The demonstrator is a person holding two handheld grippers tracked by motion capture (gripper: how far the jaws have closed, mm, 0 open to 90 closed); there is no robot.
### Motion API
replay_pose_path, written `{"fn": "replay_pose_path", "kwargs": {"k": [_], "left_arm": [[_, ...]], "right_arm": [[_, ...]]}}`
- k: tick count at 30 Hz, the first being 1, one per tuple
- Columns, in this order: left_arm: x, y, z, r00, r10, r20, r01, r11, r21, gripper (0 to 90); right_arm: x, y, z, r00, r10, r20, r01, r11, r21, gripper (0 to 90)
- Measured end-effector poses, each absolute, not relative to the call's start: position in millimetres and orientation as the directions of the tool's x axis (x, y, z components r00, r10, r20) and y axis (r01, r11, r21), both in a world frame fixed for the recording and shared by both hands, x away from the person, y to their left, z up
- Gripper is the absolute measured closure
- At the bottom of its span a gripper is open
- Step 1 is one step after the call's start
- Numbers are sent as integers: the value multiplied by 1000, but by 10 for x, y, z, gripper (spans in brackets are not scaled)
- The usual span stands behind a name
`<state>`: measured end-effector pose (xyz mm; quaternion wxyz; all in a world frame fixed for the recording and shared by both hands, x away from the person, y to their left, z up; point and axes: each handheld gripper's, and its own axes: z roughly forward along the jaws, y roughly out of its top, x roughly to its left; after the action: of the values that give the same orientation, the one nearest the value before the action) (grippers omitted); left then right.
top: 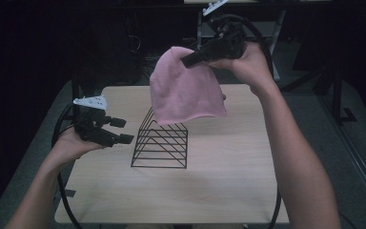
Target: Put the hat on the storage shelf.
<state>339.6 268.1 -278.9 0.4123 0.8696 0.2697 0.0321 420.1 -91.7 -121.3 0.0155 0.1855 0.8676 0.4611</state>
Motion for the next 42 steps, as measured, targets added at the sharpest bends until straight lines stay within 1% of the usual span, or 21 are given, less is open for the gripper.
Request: {"fn": "replay_pose_path", "kwargs": {"k": [8, 15, 19, 21, 24, 25, 27, 33, 35, 42], "left_arm": [[3445, 2687, -2709, 859, 483, -169, 430, -502, 751, 251], [3520, 2717, -2688, 856, 473, -210, 442, -458, 771, 257], [3554, 2756, -2680, 857, 457, -236, 450, -443, 776, 351], [3561, 2765, -2683, 858, 450, -250, 456, -440, 774, 400], [3571, 2769, -2691, 860, 445, -252, 456, -445, 771, 440], [3568, 2769, -2701, 863, 436, -255, 455, -452, 767, 528], [3562, 2771, -2708, 862, 439, -255, 457, -453, 766, 612], [3564, 2822, -2740, 860, 446, -249, 459, -460, 760, 799], [3564, 2839, -2757, 858, 448, -250, 462, -464, 756, 820], [3560, 2832, -2808, 855, 454, -251, 475, -489, 731, 823]], "right_arm": [[4185, -686, -1189, -948, 287, 135, 272, 518, 811, 776], [4192, -501, -1179, -960, 243, 136, 247, 518, 819, 776], [4176, -371, -1171, -967, 215, 134, 230, 520, 822, 776], [4164, -321, -1166, -967, 211, 146, 237, 515, 824, 776], [4170, -281, -1172, -971, 195, 137, 220, 513, 830, 776], [4160, -240, -1177, -972, 187, 141, 219, 513, 830, 776], [4156, -201, -1187, -974, 179, 141, 215, 514, 831, 776], [4159, -143, -1230, -976, 173, 135, 207, 520, 828, 775], [4158, -142, -1256, -974, 177, 142, 216, 522, 825, 775], [4188, -166, -1384, -969, 190, 159, 237, 526, 817, 772]]}}
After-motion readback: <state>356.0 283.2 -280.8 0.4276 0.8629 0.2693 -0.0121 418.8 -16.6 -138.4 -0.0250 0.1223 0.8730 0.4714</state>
